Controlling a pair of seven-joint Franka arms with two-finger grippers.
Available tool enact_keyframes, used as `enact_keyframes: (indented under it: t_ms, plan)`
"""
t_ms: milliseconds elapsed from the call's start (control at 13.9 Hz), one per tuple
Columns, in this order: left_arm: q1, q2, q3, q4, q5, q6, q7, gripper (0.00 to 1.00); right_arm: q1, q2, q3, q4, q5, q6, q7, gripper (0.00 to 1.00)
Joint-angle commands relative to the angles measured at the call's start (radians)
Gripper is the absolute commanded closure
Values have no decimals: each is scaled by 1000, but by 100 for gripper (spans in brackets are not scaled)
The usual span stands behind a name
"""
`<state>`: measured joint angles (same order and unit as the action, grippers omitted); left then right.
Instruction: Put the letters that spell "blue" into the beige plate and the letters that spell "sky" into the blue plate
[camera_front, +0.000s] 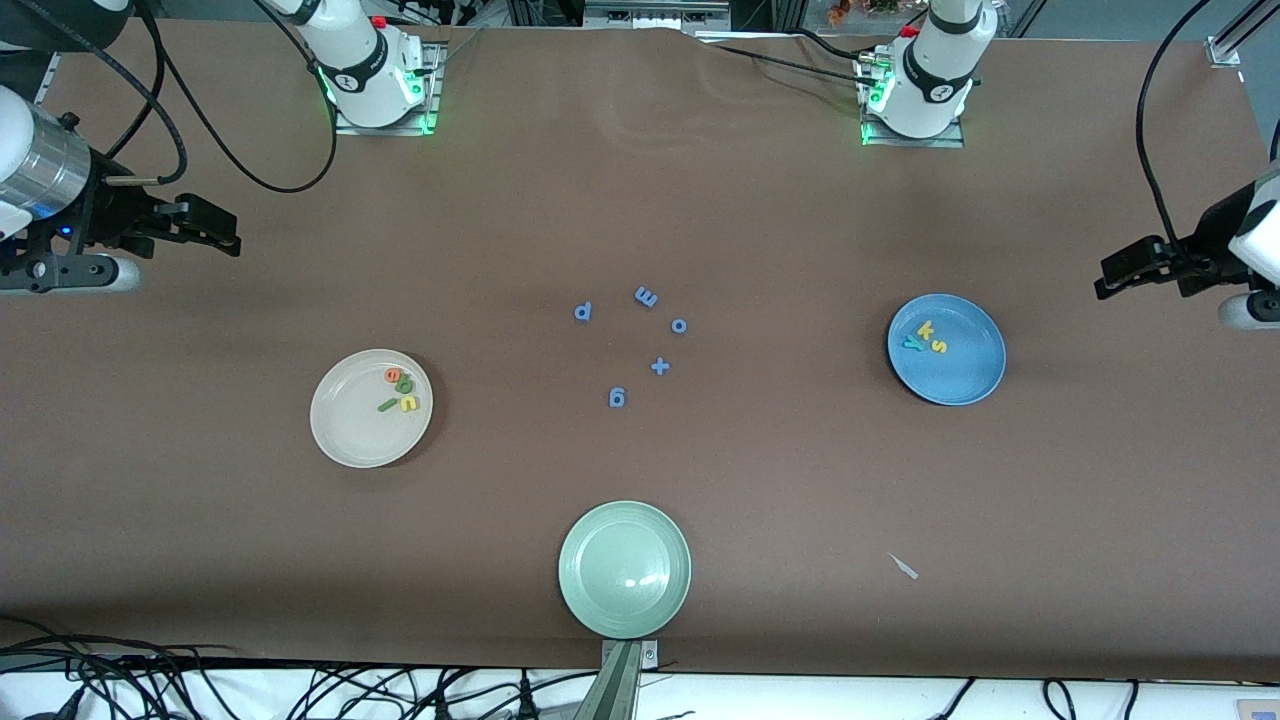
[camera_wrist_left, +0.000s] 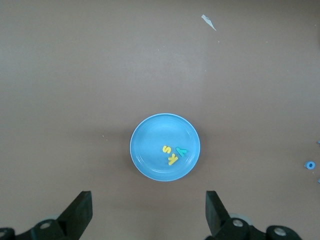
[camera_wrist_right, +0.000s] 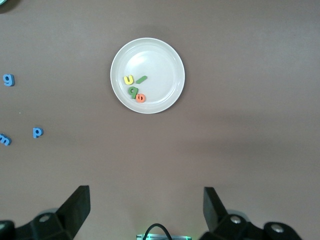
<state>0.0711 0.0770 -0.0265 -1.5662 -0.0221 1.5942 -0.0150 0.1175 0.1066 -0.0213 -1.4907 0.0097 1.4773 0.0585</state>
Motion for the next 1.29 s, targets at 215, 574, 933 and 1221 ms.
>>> enact_keyframes:
  t_ms: [215,574,933,1221]
  plan:
    - [6,-52,-4,-21,-18,-36,26,0,-9,-2,8,7,-11,-2,-14,0]
    - [6,-52,-4,-23,-19,-37,24,0,-9,-1,8,7,-11,-2,-14,0]
    - [9,-68,-6,-26,-18,-26,20,0,-9,-2,8,7,-11,-2,-14,0]
    - [-1,-69,-25,-25,33,-23,23,0,-9,-1,8,7,-11,-2,-14,0]
